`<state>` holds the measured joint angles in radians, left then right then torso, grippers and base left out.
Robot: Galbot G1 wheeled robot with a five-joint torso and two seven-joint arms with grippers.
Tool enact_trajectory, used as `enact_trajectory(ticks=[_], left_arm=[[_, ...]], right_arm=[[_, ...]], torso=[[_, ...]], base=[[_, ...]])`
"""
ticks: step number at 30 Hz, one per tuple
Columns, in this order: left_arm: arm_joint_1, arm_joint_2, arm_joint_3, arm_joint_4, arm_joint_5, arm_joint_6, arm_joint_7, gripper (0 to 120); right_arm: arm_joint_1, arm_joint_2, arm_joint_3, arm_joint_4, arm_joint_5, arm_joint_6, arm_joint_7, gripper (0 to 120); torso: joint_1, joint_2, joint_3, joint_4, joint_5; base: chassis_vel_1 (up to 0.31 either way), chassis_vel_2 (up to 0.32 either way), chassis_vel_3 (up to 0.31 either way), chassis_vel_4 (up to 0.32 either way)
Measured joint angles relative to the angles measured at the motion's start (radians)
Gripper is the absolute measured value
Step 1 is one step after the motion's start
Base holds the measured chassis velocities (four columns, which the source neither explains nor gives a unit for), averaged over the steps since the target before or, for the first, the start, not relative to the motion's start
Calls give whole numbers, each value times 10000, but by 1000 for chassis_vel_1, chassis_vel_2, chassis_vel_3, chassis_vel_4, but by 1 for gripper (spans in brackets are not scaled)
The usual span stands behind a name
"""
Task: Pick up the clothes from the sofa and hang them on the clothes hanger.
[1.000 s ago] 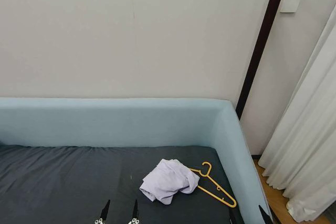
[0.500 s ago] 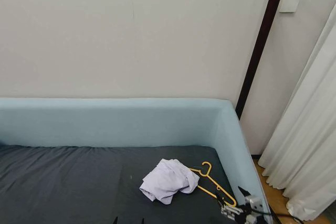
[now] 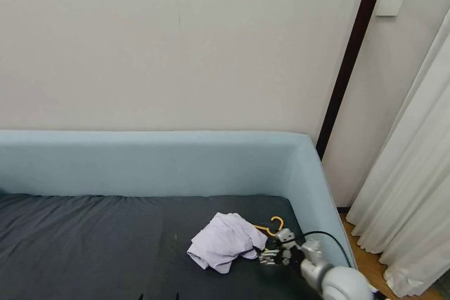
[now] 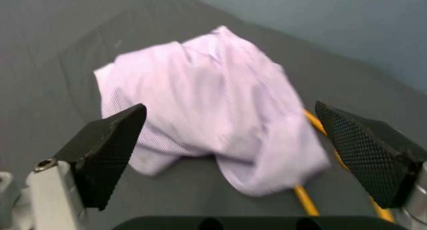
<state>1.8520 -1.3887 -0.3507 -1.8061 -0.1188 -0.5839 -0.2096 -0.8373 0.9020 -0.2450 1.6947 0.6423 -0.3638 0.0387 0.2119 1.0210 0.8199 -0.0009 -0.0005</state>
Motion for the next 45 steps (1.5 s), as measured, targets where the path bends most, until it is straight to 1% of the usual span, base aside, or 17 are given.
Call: enact_trajectory(ticks=[1,3,4,6,13,17,18,21,22,26,27,30,32,37,38,40,45], left_arm=[[42,-46,-43,-11,-5,0,-4,100],[53,-58,-55,-11,-6,-1,-8,100],[87,-122,-117,-4,-12,-18,-15,100],[104,-178,-167,24,-48,-39,-19,100],[107,-284,-220,67,-94,-61,-31,100],[100,-308,-282,54,-134,-59,-133,100],[100,-308,-282,54,-134,-59,-133,100],[89,-308,-324,48,-172,-56,-158,100],[89,-308,-324,48,-172,-56,-158,100],[89,-308,-361,42,-241,-79,-166,100],[89,-308,-361,42,-241,-79,-166,100],[101,-331,-385,42,-319,-149,-165,100],[102,-337,-387,42,-337,-172,-164,100],[72,-370,-383,41,-505,-329,-19,100],[72,-370,-383,41,-505,-329,-19,100],[74,-390,-384,51,-511,-334,-19,100],[79,-391,-395,128,-533,-363,-46,100]], right_arm=[[439,487,-315,-524,39,-22,21,99],[534,610,-381,-668,49,-22,26,99],[824,1096,-595,-1232,5,4,25,100],[1021,1528,-751,-1743,-101,69,8,100],[1150,2185,-878,-2912,-536,277,-174,97],[1152,2504,-906,-3578,-752,417,-434,79],[1152,2504,-906,-3578,-752,417,-434,79],[1160,2655,-1036,-3810,-837,455,-512,65],[1160,2655,-1036,-3810,-837,455,-512,65],[1229,2807,-1121,-4071,-883,455,-547,48],[1229,2807,-1121,-4071,-883,455,-547,48],[1239,2862,-1139,-4165,-944,457,-577,34],[1238,2864,-1160,-4176,-969,471,-589,30],[1235,2831,-1302,-4184,-1101,602,-600,7],[1235,2831,-1302,-4184,-1101,602,-600,7],[1214,2831,-1296,-4186,-1124,647,-600,0],[1177,2840,-1248,-4188,-1149,757,-579,0]], torso=[[0,0,0,4,1],[0,0,-1,3,1],[0,0,0,0,1],[0,0,0,-4,0],[0,0,-2,-3,0],[0,0,-2,-4,1],[0,0,-2,-4,1],[0,0,-2,-2,2],[0,0,-2,-2,2],[0,0,-2,-2,2],[0,0,-2,-2,2],[-1,1,-2,-2,2],[0,1,-2,-2,2],[0,1,-3,-2,2],[0,1,-3,-2,2],[-1,1,-2,-3,3],[-1,1,-3,-3,2]], base=[[0,0,0,0],[0,0,0,0],[0,0,0,0],[0,0,0,0],[0,0,0,0],[0,0,0,0],[0,0,0,0],[0,0,0,0],[0,0,0,0],[0,0,0,0],[0,0,0,0],[0,0,0,0],[0,0,0,0],[0,0,0,0],[0,0,0,0],[0,0,0,0],[0,0,0,0]])
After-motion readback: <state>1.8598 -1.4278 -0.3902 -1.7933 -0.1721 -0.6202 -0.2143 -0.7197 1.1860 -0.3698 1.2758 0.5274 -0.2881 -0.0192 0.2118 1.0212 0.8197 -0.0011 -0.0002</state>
